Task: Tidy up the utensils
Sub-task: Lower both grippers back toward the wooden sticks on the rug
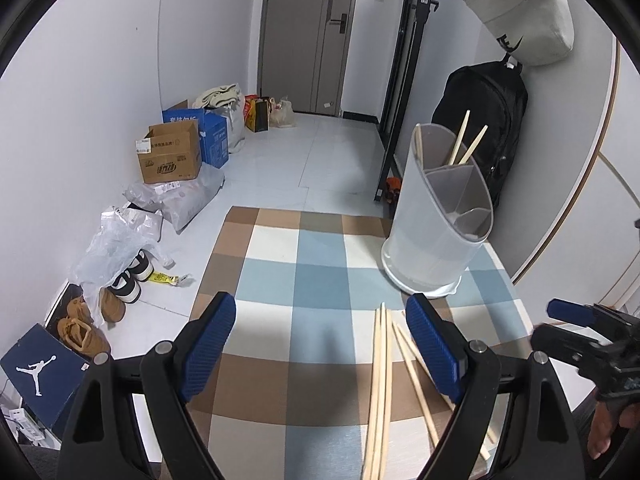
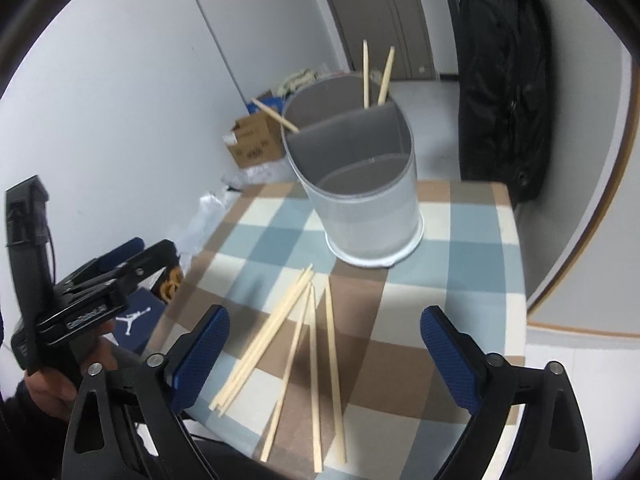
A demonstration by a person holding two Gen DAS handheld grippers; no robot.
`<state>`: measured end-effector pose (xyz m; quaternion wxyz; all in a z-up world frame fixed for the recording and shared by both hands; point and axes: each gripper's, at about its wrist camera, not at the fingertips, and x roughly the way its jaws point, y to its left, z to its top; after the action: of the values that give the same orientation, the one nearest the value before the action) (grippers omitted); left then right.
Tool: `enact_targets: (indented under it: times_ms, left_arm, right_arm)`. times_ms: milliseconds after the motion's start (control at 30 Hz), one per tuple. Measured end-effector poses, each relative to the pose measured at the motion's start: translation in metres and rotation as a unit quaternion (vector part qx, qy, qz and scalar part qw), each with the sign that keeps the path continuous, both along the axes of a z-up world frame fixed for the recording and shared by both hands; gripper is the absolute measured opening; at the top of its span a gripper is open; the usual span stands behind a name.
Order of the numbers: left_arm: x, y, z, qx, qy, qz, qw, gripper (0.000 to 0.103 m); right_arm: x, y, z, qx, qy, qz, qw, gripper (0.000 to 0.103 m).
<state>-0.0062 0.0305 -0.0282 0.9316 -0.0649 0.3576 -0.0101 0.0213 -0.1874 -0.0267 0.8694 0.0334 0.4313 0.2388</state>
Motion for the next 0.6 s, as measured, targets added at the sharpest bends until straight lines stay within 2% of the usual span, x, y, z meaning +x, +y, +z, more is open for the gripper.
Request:
enact_targets:
  times_ms: [33,100,167,200,367,467,600]
  left_arm:
    - [0.001,0.001,-0.002,0.006,0.005,0.000,1.0000,0.084]
    - [0.003,0.002,-0.004,0.023,0.008,0.009,0.9997,0.084]
    - [0.003,0.004,-0.004,0.041,0.006,0.012,0.9991,0.084]
    - [0.003,0.005,-0.003,0.045,0.005,0.013,0.9989,0.084]
    - [0.007,0.021,-0.006,0.023,0.017,0.021,0.9994,0.084]
    - [0.011,0.027,-0.009,0.016,0.029,0.027,0.9991,0.084]
    - [0.011,0.031,-0.006,0.004,0.023,0.022,0.9995,0.084]
  right_arm:
    - [0.005,0.003,-0.005,-0.006,0.010,0.002,1.000,0.088]
    - [0.011,0.009,-0.013,-0.013,0.029,0.011,0.999,0.074]
    - [0.020,0.017,-0.024,-0.029,0.050,0.014,0.998,0.070]
    - [0.022,0.019,-0.027,-0.030,0.054,0.015,0.998,0.065]
    - [0.037,0.036,-0.044,-0.049,0.073,0.030,0.996,0.058]
    - [0.044,0.046,-0.055,-0.073,0.082,0.033,0.993,0.039]
    - [0.055,0.055,-0.069,-0.089,0.098,0.032,0.991,0.038]
